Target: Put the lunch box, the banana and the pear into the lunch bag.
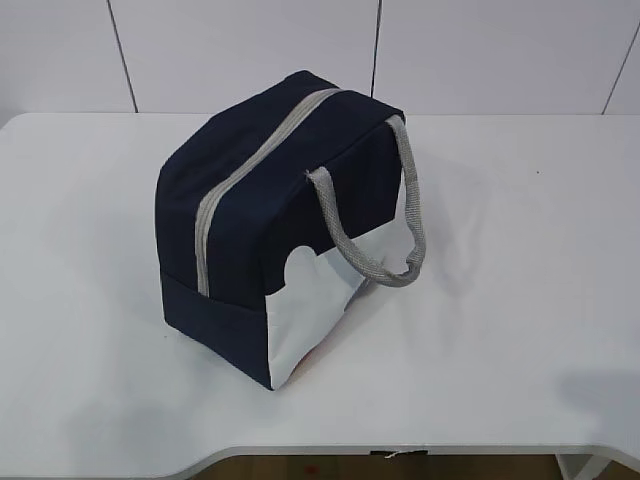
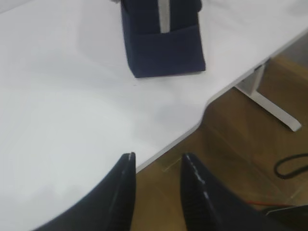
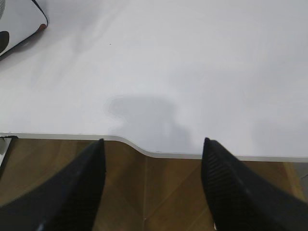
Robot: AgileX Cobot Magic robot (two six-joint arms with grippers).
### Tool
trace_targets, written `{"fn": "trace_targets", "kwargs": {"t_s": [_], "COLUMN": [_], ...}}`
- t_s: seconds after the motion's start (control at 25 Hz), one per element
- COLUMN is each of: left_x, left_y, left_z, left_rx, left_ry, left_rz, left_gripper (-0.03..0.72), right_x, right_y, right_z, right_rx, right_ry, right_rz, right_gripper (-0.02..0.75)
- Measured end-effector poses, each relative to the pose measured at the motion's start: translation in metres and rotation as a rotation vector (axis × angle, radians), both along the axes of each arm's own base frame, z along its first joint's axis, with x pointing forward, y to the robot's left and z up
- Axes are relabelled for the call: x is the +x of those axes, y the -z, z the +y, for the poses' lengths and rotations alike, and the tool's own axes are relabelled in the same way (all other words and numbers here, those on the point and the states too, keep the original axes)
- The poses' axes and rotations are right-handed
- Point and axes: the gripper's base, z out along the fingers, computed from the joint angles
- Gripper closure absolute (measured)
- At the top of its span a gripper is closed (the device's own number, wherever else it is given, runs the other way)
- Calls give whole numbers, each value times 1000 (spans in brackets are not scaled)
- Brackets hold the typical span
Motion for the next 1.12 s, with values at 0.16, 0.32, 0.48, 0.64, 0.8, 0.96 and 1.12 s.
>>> {"fn": "trace_targets", "kwargs": {"t_s": [0.16,0.32,0.48,0.64,0.8,0.96,1.12], "left_x": [1,2,2,2,3,3,3], "left_y": [0,0,0,0,0,0,0], "left_z": [-2,-3,-3,-4,-4,-5,-5], "left_rx": [-2,-4,-4,-4,-4,-4,-6], "left_ry": [-155,-223,-247,-291,-341,-345,-344], "left_rz": [1,1,1,1,1,1,2], "left_gripper": [447,449,449,449,449,451,451], "right_x": [0,0,0,0,0,0,0], "right_y": [0,0,0,0,0,0,0], "right_z": [0,0,0,0,0,0,0], "right_rx": [0,0,0,0,0,0,0], "right_ry": [0,0,0,0,-18,-27,-31], "right_rz": [0,0,0,0,0,0,-2], "right_gripper": [237,237,238,238,238,238,238]}}
